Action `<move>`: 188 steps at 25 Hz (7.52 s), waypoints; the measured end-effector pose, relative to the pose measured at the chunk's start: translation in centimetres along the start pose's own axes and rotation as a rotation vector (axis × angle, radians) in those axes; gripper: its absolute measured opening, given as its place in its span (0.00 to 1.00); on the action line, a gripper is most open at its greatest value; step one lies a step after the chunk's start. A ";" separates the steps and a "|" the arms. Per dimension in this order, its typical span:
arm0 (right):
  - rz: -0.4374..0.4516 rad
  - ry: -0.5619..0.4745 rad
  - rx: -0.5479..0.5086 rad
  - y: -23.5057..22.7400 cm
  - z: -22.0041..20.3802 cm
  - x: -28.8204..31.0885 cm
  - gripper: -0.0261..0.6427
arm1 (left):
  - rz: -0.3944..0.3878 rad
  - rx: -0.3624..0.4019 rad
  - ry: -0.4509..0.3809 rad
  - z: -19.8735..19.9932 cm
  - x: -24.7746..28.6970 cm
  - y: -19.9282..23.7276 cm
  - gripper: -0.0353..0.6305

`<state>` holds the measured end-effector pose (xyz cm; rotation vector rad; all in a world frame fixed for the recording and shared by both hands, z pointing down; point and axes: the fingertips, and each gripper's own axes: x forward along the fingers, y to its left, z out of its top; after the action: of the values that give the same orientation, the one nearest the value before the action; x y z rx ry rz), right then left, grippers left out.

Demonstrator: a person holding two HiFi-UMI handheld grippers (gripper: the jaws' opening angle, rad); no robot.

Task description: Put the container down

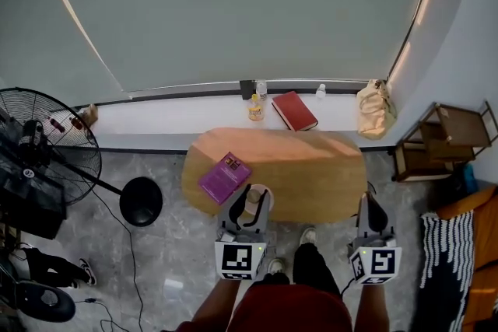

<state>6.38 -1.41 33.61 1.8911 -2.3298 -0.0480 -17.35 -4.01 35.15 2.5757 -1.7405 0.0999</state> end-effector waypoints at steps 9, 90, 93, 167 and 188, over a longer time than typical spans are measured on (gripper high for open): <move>-0.013 0.039 0.032 -3.3 -3.2 3.4 0.03 | -0.058 0.012 0.044 -2.3 5.7 -2.4 0.27; 0.087 0.557 0.242 -15.8 -37.3 27.2 0.03 | -0.298 0.137 0.738 -51.1 35.2 -13.9 0.27; 0.093 0.552 0.241 -16.0 -37.2 27.5 0.03 | -0.297 0.156 0.743 -51.2 35.3 -14.0 0.27; 0.087 0.069 0.059 -0.6 -2.1 34.2 0.03 | -0.024 0.042 0.037 -2.1 26.5 16.2 0.40; 0.091 0.055 0.047 -0.5 -1.7 33.2 0.03 | -0.016 0.068 0.052 -1.9 26.6 15.1 0.06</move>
<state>0.49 -33.78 38.15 1.7812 -2.3967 0.0673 -21.49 -34.17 38.82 2.6079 -1.7287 0.2270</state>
